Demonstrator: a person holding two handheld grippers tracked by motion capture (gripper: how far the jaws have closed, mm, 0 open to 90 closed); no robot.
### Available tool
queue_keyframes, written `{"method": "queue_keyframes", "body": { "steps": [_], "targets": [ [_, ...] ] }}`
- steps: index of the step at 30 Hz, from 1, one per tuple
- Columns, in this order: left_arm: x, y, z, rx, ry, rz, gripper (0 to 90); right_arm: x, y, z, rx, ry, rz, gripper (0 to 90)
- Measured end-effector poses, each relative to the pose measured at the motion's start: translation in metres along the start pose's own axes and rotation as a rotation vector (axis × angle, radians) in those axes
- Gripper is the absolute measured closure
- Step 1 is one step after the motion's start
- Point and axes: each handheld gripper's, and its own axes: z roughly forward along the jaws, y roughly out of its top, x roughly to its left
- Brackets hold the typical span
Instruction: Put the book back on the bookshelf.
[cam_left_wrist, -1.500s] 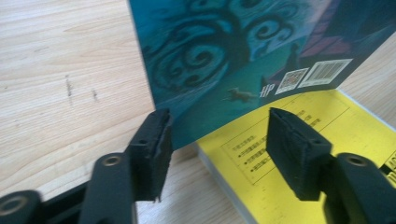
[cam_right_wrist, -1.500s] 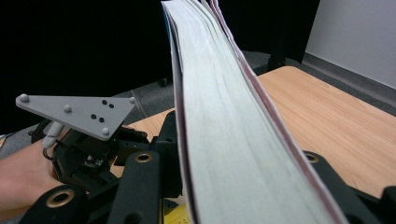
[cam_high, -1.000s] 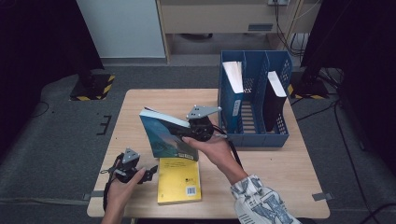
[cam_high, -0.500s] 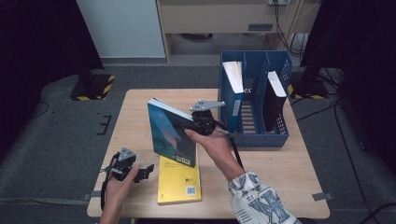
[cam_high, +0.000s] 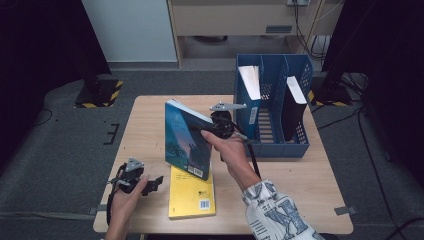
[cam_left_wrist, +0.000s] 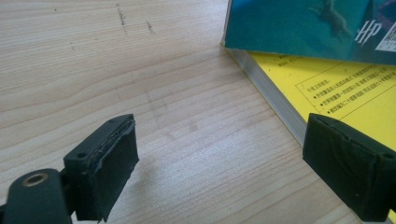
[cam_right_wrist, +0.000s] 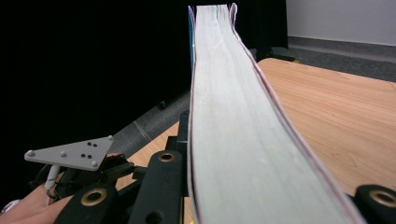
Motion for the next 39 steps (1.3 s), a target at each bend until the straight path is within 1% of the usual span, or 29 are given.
{"method": "queue_keyframes", "body": {
  "steps": [3,8,11,14,17,23,29,34,37,39],
  "targets": [
    [0.002,-0.001,0.001,-0.002,0.014,0.005,9.9,0.0,0.002,-0.003,-0.003,-0.007,0.001,73.7],
    [0.005,-0.002,0.001,0.012,0.011,0.003,10.9,-0.001,0.004,-0.009,-0.006,-0.018,0.011,73.7],
    [0.006,-0.002,0.001,0.012,0.015,0.004,10.7,-0.003,0.005,-0.013,-0.012,-0.023,0.019,73.7],
    [0.007,-0.002,0.002,0.012,0.028,0.01,10.1,-0.005,0.006,-0.017,-0.019,-0.026,0.025,73.7],
    [0.01,-0.003,0.004,0.012,0.048,0.007,9.7,-0.005,0.007,-0.022,-0.025,-0.029,0.027,73.6],
    [0.016,-0.005,0.005,0.024,0.086,0.0,9.5,-0.003,0.008,-0.032,-0.029,-0.034,0.017,73.6],
    [0.018,-0.006,0.006,0.039,0.085,-0.002,9.1,-0.003,0.005,-0.043,-0.03,-0.047,0.008,73.6],
    [0.018,-0.007,0.008,0.04,0.086,-0.008,8.4,-0.004,0.002,-0.054,-0.041,-0.048,0.009,73.6],
    [0.018,-0.008,0.009,0.046,0.084,-0.011,7.9,-0.004,0.0,-0.061,-0.047,-0.048,0.017,73.6],
    [0.018,-0.008,0.009,0.051,0.083,-0.008,7.8,-0.005,-0.002,-0.065,-0.049,-0.048,0.019,73.6]
  ]
}}
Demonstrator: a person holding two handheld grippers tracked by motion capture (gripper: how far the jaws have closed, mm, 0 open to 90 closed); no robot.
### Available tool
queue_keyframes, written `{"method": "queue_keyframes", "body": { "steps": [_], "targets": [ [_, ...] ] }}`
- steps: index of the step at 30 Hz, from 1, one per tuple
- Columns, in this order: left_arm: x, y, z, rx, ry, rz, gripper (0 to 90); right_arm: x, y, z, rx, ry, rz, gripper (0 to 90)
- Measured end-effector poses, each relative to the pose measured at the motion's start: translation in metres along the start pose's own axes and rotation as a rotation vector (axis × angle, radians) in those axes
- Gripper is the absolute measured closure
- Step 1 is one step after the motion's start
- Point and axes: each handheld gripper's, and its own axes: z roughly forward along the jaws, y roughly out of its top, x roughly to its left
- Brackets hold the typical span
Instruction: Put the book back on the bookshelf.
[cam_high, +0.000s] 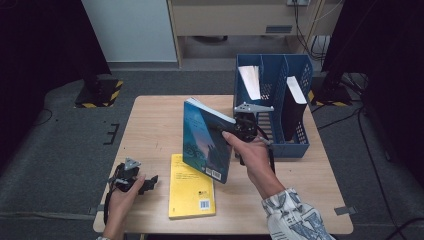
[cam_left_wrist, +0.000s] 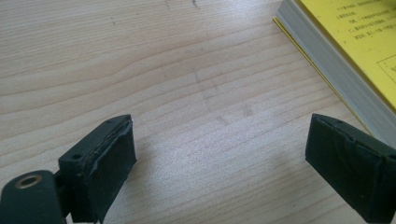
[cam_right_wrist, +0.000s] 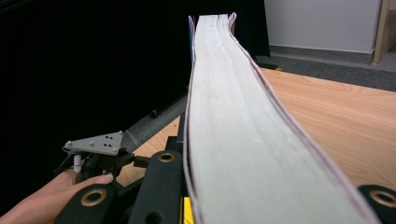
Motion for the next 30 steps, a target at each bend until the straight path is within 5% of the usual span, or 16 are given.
{"method": "queue_keyframes", "body": {
  "steps": [30],
  "targets": [
    [-0.005,0.0,0.007,0.014,-0.005,0.024,5.0,-0.023,-0.015,-0.063,-0.041,-0.066,0.03,73.5]
  ]
}}
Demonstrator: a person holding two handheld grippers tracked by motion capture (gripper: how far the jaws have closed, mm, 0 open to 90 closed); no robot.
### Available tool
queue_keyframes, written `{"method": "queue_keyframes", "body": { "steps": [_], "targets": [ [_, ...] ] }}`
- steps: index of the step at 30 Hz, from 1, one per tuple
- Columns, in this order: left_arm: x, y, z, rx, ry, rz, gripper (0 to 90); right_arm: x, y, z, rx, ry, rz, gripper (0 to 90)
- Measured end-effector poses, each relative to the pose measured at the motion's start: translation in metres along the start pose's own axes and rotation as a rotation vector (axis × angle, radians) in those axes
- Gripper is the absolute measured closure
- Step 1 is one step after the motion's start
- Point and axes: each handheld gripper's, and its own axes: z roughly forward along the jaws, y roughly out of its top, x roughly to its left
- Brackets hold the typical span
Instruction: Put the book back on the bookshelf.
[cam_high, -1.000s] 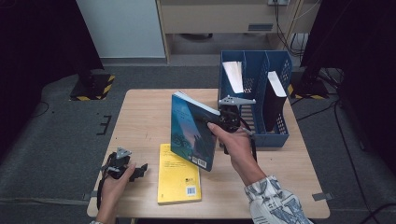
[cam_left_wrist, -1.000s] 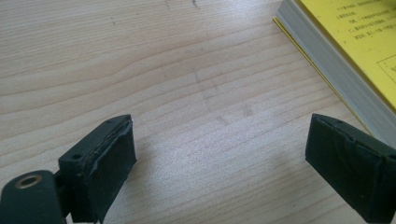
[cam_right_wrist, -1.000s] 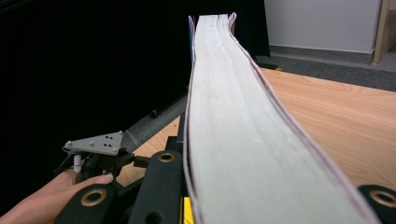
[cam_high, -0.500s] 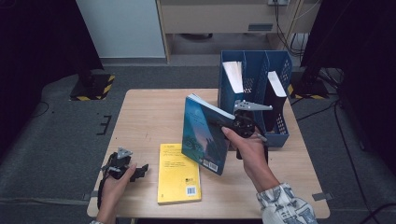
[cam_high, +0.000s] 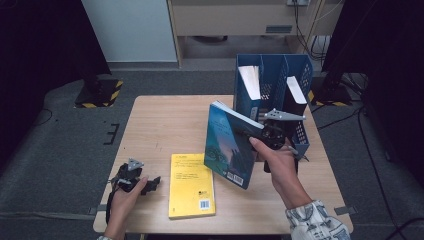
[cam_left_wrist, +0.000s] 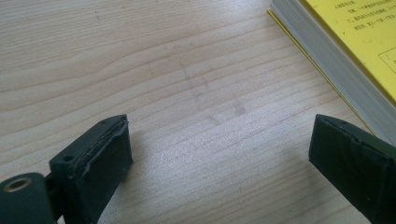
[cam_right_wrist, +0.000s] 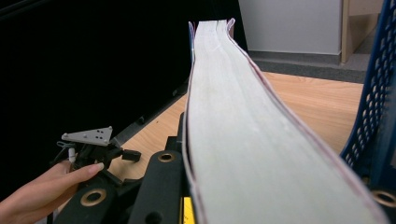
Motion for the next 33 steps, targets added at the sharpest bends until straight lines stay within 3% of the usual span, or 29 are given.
{"method": "queue_keyframes", "body": {
  "steps": [14,33],
  "targets": [
    [-0.001,-0.001,0.001,-0.012,0.002,0.004,4.3,-0.006,0.003,-0.024,-0.004,-0.038,-0.01,73.4],
    [-0.001,-0.003,0.0,-0.017,0.002,0.007,4.3,-0.027,-0.002,-0.048,-0.014,-0.069,0.049,73.3]
  ]
}}
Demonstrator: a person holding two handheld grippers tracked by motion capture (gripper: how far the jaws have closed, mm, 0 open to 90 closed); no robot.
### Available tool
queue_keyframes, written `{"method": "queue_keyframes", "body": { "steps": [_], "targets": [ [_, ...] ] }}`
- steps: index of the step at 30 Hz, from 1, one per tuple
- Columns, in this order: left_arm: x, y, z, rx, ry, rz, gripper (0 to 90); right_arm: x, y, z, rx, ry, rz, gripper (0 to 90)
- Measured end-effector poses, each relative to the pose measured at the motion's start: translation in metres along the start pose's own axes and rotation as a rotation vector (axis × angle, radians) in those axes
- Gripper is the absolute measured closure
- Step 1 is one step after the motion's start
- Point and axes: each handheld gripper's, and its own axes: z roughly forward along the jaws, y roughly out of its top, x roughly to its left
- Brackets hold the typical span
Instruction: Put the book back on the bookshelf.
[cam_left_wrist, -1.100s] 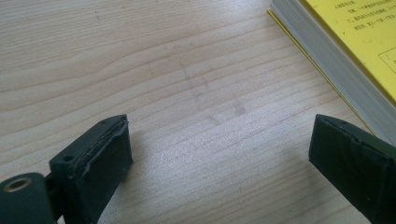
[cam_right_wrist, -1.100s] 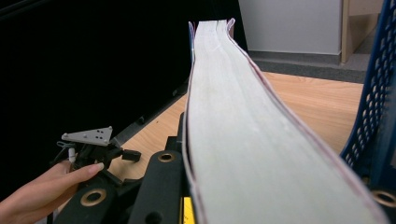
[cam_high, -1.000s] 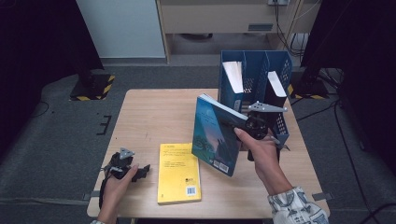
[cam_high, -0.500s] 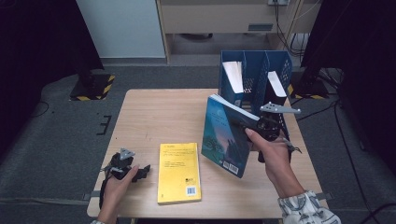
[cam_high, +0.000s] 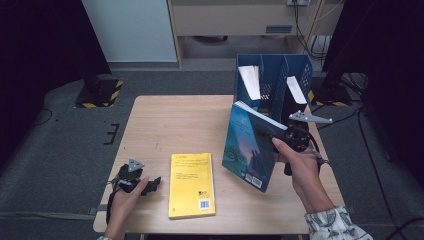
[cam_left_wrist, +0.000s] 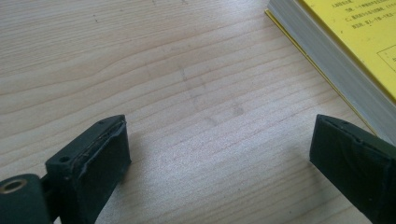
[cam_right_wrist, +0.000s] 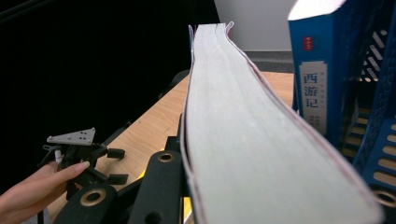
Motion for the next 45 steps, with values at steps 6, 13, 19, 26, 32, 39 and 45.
{"method": "queue_keyframes", "body": {
  "steps": [6,13,19,26,32,39,45],
  "targets": [
    [0.0,0.0,0.0,0.002,0.0,0.001,4.3,-0.006,-0.002,-0.007,-0.001,-0.013,0.005,73.3],
    [0.0,0.0,0.0,0.001,0.0,0.001,4.3,-0.009,-0.004,-0.009,0.005,-0.022,0.011,73.3],
    [0.0,0.0,0.0,0.001,0.001,0.002,4.3,-0.012,-0.004,-0.017,-0.005,-0.027,0.017,73.3],
    [0.0,0.0,0.0,0.001,0.0,0.003,4.3,-0.017,-0.004,-0.03,-0.015,-0.043,0.028,73.3],
    [0.0,0.0,0.0,0.001,0.001,0.004,4.3,-0.021,-0.004,-0.042,-0.026,-0.059,0.034,73.2],
    [0.0,0.0,0.0,0.002,0.003,0.006,4.3,-0.025,0.0,-0.06,-0.052,-0.064,0.059,73.2],
    [0.0,0.0,0.0,0.003,0.006,0.009,4.3,-0.025,0.012,-0.066,-0.075,-0.061,0.081,73.2]
  ]
}}
